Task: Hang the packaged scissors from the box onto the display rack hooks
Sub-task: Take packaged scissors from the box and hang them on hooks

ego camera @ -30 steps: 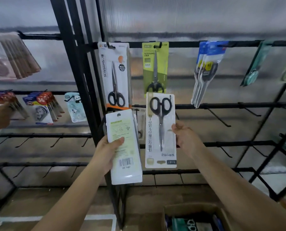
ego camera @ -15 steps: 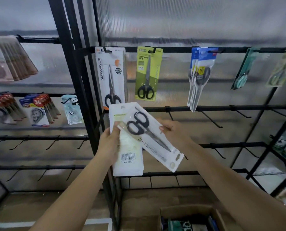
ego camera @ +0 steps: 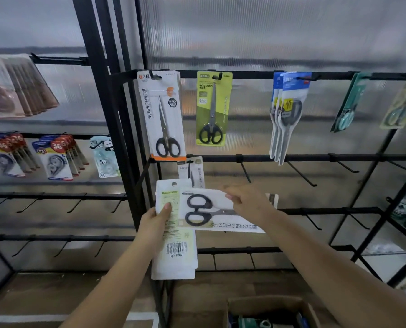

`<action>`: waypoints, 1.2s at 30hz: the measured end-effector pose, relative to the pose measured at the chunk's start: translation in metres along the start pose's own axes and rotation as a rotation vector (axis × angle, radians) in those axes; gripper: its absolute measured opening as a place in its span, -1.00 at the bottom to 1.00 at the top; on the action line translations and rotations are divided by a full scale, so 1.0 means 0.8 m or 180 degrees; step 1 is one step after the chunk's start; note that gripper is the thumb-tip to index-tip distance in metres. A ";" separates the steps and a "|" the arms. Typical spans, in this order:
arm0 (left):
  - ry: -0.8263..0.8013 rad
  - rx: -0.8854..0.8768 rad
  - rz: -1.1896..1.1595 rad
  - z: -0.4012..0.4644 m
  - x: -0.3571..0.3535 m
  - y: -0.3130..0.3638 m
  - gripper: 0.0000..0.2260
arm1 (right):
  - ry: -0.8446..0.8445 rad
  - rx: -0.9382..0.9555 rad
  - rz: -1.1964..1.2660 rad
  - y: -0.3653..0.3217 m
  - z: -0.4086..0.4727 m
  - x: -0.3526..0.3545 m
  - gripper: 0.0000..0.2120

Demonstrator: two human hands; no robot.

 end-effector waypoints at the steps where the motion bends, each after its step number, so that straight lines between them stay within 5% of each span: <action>1: 0.0002 -0.0003 -0.0014 0.000 -0.001 0.000 -0.74 | 0.0015 0.0192 -0.0100 -0.006 0.002 0.000 -0.57; 6: -0.0096 -0.0129 -0.0023 0.000 -0.021 -0.003 -0.61 | -0.0376 0.0594 -0.1031 -0.018 0.021 -0.022 -0.43; 10: -0.0323 0.0024 -0.0445 0.000 -0.034 -0.010 -0.87 | 0.0407 0.1139 -0.1211 -0.017 0.019 -0.031 -0.45; 13: -0.0125 0.0022 -0.0769 0.008 -0.034 -0.011 -0.94 | 0.0888 0.0755 -0.1414 -0.012 0.021 -0.031 -0.44; 18: 0.0276 0.0023 -0.1599 0.015 -0.027 -0.015 -0.96 | 0.2286 -0.0560 0.0617 0.002 0.008 -0.021 -0.35; 20: 0.0291 -0.0095 -0.1703 0.016 -0.029 -0.016 -0.97 | 0.2202 -0.1082 0.2074 0.005 0.011 -0.021 -0.29; 23: 0.0381 -0.0198 -0.1668 0.015 -0.031 -0.014 -0.86 | 0.1830 -0.1595 0.3894 0.006 0.022 -0.028 -0.50; 29: 0.0385 -0.0163 -0.1352 0.011 -0.016 -0.016 -0.72 | 0.2097 -0.2072 0.3983 0.025 0.023 -0.030 -0.58; 36: 0.0471 -0.0255 -0.0860 0.011 0.013 -0.017 -0.86 | 0.2052 -0.2097 0.4068 0.031 0.028 -0.038 -0.55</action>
Point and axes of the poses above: each hand's wrist, its own z-axis towards the middle knuckle, its own x-axis out of the back of the hand, y = z × x, the point moved 4 cm from there along z, towards the middle knuckle, and after that the axes turned 5 degrees about x, right-handed, at the moved point
